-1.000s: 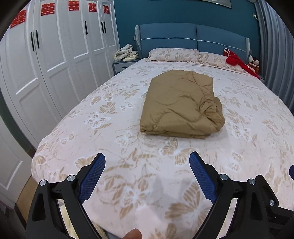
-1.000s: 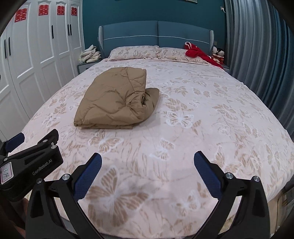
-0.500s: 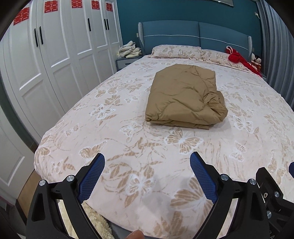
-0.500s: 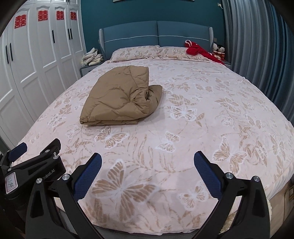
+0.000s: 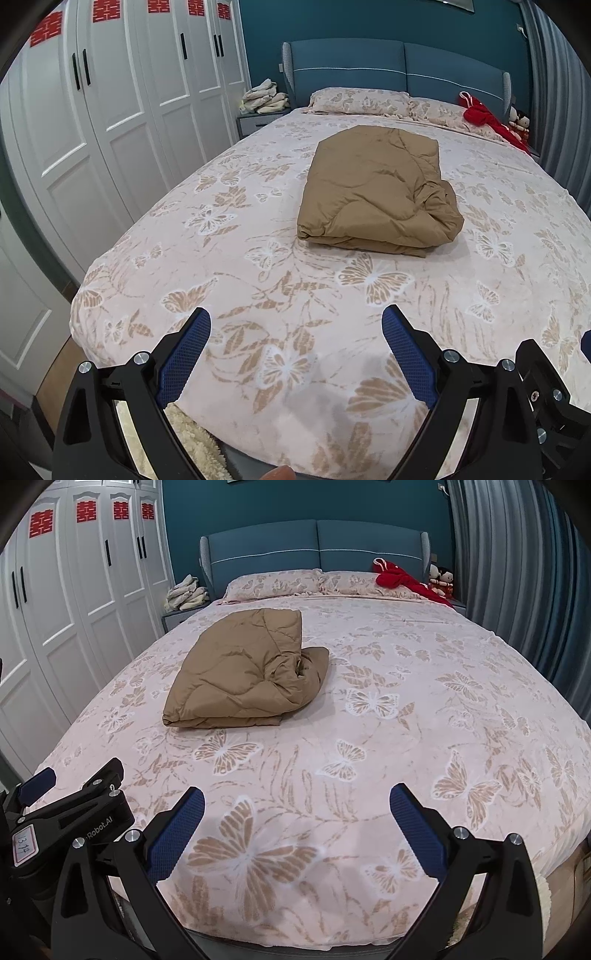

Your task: Fold large clothes

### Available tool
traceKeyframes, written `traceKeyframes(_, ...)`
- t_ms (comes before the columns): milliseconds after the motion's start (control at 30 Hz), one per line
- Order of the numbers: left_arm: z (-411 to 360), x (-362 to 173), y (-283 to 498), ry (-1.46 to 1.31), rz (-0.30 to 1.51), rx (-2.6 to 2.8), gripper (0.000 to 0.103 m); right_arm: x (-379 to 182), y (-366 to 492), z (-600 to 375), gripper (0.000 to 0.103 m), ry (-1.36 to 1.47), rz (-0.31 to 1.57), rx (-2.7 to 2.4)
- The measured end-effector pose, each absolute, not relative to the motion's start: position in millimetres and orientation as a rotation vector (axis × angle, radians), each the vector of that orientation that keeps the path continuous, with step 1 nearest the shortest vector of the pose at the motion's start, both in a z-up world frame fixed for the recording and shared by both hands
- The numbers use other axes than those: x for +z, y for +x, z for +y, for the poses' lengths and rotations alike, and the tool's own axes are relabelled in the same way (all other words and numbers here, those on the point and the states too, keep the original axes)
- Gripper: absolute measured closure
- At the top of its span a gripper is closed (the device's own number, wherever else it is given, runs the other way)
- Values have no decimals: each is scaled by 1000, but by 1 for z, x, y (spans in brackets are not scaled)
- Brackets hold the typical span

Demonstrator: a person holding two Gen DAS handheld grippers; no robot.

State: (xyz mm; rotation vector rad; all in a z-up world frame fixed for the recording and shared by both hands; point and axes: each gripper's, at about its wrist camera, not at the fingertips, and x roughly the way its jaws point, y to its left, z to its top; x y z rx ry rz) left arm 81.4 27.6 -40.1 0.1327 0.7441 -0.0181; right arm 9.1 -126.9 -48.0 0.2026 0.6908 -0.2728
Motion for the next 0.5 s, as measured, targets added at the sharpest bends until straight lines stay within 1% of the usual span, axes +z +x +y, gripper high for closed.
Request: traceKeyframes(500,32,-43,83,133,747,-7,11,-49,10,-122,5,193,690,-276)
